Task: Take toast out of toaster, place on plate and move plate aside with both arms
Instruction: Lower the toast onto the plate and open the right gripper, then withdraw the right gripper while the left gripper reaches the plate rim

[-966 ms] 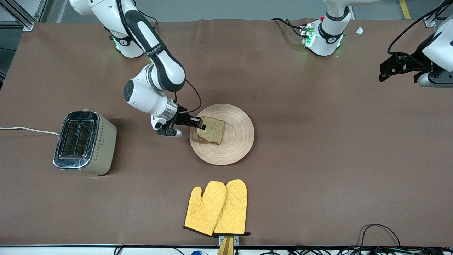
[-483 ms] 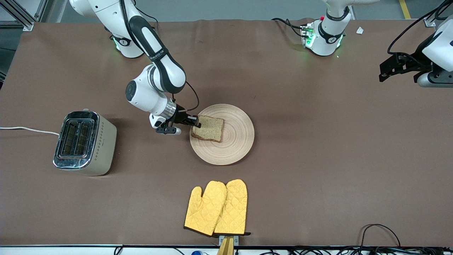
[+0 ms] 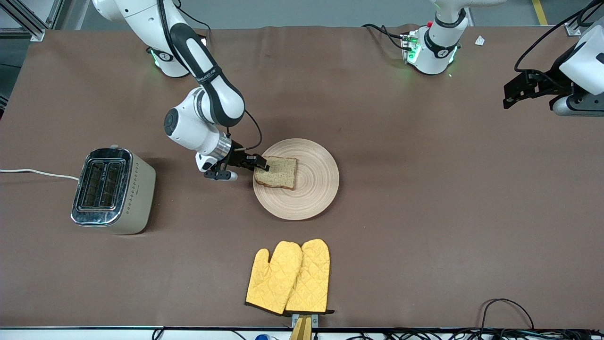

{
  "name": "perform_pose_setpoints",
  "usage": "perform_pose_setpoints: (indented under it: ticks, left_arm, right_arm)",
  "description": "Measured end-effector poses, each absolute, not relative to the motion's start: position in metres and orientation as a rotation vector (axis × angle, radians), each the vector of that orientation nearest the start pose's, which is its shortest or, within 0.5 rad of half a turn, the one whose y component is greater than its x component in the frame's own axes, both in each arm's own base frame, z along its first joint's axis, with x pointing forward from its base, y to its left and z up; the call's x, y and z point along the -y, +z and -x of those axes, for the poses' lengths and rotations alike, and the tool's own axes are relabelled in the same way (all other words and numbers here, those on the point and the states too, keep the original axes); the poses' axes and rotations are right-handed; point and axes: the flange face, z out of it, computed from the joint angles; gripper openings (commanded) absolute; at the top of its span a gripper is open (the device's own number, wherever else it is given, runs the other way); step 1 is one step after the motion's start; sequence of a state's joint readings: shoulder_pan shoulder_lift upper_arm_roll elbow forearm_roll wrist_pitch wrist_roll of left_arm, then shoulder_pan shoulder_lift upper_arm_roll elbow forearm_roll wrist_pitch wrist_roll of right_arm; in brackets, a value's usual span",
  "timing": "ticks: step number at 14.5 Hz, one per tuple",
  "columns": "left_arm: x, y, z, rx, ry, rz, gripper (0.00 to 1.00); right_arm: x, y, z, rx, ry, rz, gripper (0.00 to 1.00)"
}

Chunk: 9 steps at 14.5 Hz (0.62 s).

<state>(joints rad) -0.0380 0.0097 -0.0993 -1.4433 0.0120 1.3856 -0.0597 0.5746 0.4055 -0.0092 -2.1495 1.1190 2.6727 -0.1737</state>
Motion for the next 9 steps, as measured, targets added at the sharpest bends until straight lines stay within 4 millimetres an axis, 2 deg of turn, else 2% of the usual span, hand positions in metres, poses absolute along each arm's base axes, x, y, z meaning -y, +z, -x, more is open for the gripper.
perform_pose_setpoints:
  ticks: [6,9]
  left_arm:
    - [0.074,0.662,-0.533,-0.123,0.105,3.127,1.0]
    - [0.082,0.656,-0.536,-0.139,0.143,3.212,1.0]
  right_arm:
    - [-0.234,0.216,-0.509,-0.368,-0.035,2.596,1.0]
    - [-0.21,0.235,-0.515,-0.285,-0.078,2.652,1.0]
